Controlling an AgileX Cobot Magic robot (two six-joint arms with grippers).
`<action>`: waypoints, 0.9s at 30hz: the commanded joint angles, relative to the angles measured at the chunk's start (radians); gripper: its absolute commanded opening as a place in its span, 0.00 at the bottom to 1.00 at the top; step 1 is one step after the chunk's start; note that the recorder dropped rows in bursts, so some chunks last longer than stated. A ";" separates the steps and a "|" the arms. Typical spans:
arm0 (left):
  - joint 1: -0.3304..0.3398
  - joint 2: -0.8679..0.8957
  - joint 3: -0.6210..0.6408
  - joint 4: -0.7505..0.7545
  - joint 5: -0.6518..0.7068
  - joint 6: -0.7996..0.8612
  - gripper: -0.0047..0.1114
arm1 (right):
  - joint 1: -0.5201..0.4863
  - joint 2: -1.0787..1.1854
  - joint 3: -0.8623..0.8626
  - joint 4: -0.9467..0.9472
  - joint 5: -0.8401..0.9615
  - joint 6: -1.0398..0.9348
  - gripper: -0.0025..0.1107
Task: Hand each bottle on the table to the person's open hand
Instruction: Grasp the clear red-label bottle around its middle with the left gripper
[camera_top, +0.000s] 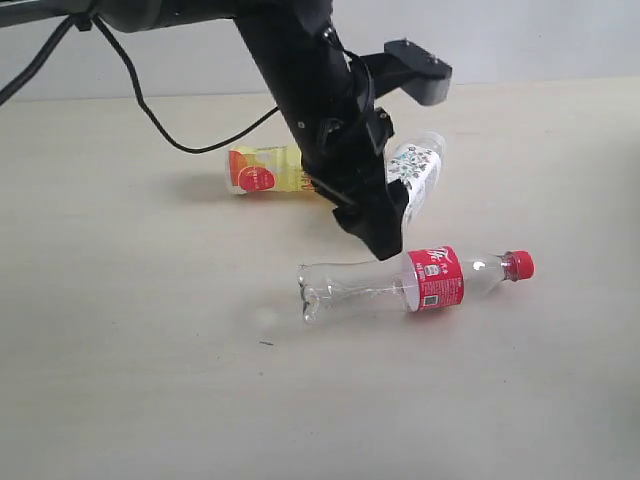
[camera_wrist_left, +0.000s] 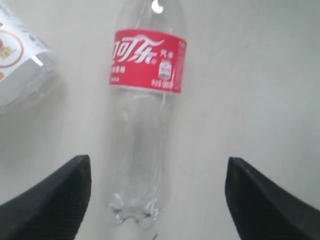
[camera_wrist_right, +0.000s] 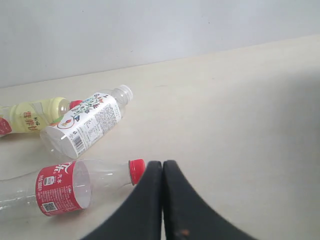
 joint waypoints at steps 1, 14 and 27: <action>-0.066 -0.009 -0.006 0.185 -0.023 -0.078 0.65 | -0.005 0.007 0.005 0.000 -0.012 -0.002 0.02; -0.095 0.063 -0.006 0.185 -0.090 -0.055 0.76 | -0.005 0.007 0.005 0.000 -0.009 -0.002 0.02; -0.095 0.151 -0.006 0.214 -0.127 -0.048 0.79 | -0.005 0.007 0.005 0.000 -0.009 -0.002 0.02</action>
